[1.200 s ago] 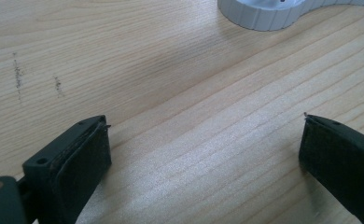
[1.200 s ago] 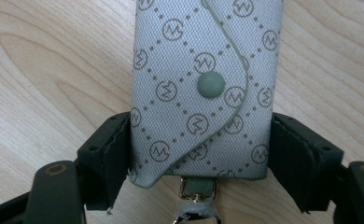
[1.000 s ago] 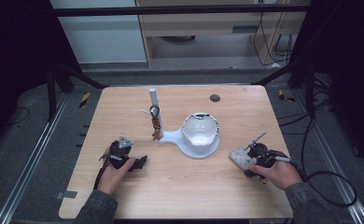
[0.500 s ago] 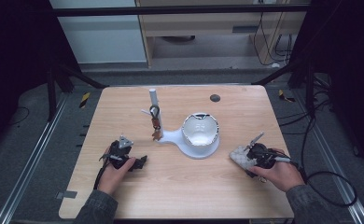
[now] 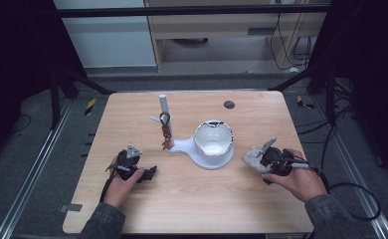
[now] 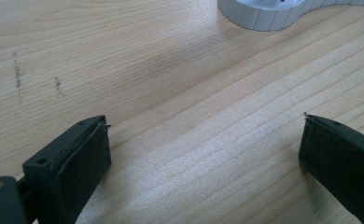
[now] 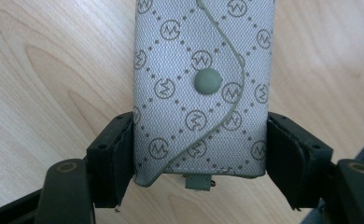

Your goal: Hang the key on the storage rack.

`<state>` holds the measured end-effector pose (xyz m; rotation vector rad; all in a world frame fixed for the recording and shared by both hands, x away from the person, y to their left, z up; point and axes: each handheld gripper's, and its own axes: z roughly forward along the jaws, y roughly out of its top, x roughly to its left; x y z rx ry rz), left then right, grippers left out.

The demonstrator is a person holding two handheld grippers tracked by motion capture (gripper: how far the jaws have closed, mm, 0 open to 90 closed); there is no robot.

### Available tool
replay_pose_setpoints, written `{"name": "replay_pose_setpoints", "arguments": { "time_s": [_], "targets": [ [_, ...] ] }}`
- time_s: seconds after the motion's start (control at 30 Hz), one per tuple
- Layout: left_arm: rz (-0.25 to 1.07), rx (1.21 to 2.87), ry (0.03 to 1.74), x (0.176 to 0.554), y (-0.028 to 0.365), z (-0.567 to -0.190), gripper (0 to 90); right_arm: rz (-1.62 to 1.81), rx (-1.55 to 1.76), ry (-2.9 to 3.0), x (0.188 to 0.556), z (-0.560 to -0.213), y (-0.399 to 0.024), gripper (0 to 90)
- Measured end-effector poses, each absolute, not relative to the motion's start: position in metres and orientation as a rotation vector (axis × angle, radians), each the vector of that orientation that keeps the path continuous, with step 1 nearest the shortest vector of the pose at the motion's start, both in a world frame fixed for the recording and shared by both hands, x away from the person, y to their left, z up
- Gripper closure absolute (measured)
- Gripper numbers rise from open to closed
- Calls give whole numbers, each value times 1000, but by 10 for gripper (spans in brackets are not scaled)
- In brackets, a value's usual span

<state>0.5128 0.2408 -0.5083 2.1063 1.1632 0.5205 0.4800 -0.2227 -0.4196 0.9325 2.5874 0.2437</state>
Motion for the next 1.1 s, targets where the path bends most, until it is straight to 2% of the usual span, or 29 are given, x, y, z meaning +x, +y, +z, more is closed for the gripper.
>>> {"name": "replay_pose_setpoints", "arguments": {
  "time_s": [1.1],
  "targets": [
    [520,2107,1163,513,241,-508,15,221,679,2490,484,-375,-178,303]
  ]
}}
